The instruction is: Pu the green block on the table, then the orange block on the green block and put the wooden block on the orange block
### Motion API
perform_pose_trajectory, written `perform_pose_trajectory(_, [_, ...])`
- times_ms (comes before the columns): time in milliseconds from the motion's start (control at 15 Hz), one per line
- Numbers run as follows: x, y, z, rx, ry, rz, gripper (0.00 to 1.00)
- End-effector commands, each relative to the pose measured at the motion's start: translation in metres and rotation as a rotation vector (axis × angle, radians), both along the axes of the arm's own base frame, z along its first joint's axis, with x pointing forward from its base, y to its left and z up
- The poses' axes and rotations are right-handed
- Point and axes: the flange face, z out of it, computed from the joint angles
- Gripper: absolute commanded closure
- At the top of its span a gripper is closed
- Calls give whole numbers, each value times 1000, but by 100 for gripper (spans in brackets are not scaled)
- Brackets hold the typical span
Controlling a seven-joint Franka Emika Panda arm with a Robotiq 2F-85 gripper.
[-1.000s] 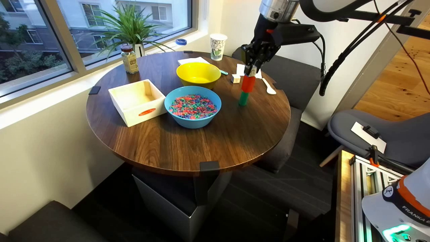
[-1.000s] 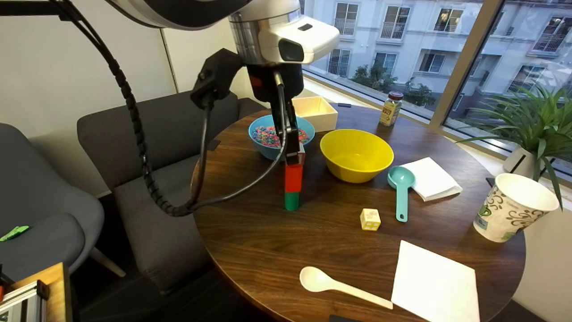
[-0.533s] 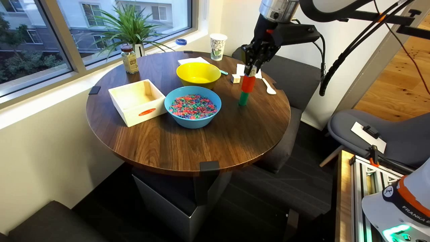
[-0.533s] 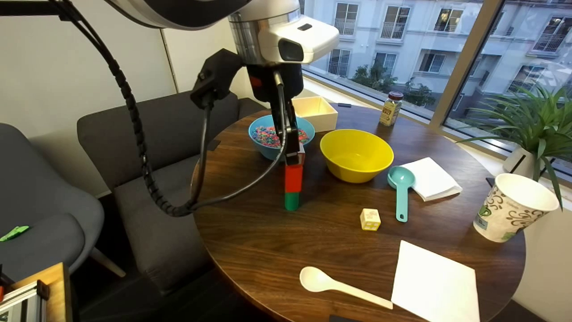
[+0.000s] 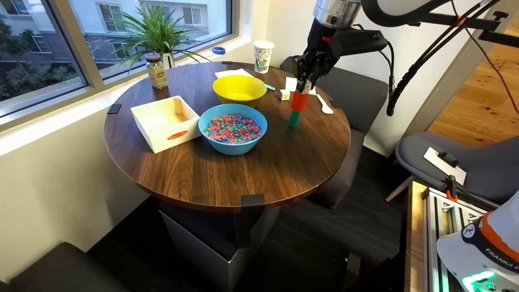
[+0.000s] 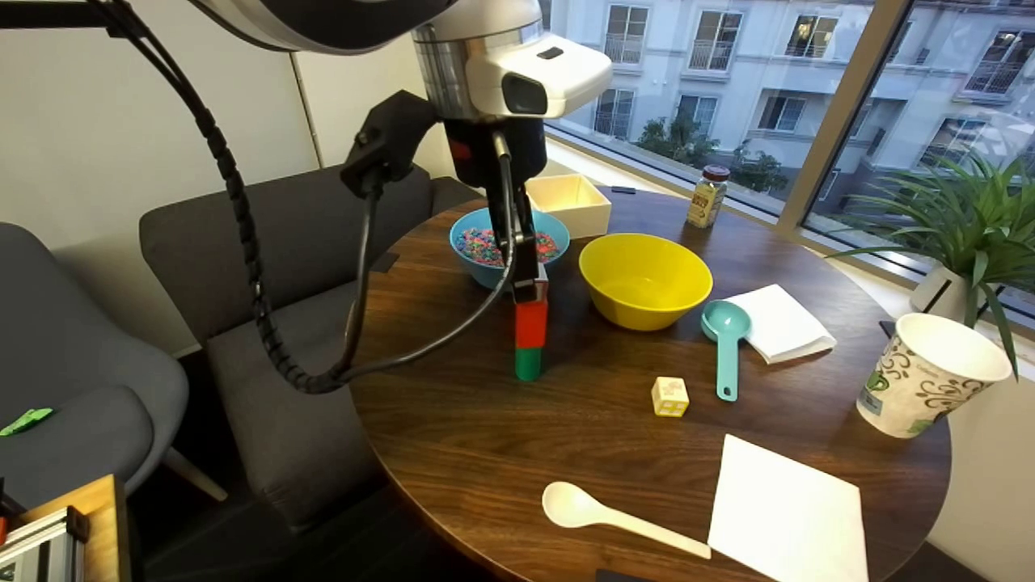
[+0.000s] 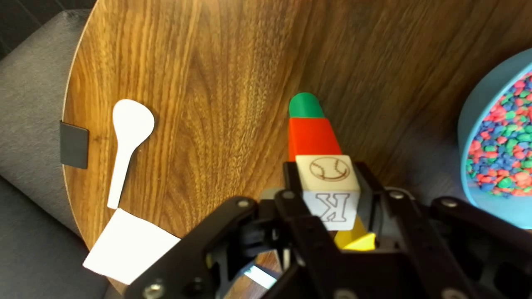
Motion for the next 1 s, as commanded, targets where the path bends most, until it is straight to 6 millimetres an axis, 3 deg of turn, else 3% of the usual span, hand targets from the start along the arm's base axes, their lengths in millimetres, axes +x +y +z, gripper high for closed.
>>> perform_pose_trajectory(0, [-4,4,-1,-22,17,-10,91])
perform_pose_trajectory(67, [-4,4,-2,-24,18,-9,58])
perform_pose_trajectory(133, [-4,4,-2,-25,15,-7,63])
perform_pose_trajectory(267, [-4,4,-1,-27,13,-4,82])
perform_pose_trajectory(333, [-4,4,-1,-28,12,-3,41])
perform_pose_trajectory(467, [-4,5,-1,-28,13,1,34])
perform_pose_trajectory(733, [-3,6,0,-28,9,4,2])
perform_pose_trajectory(933, [-4,6,5,-29,-2,8,0])
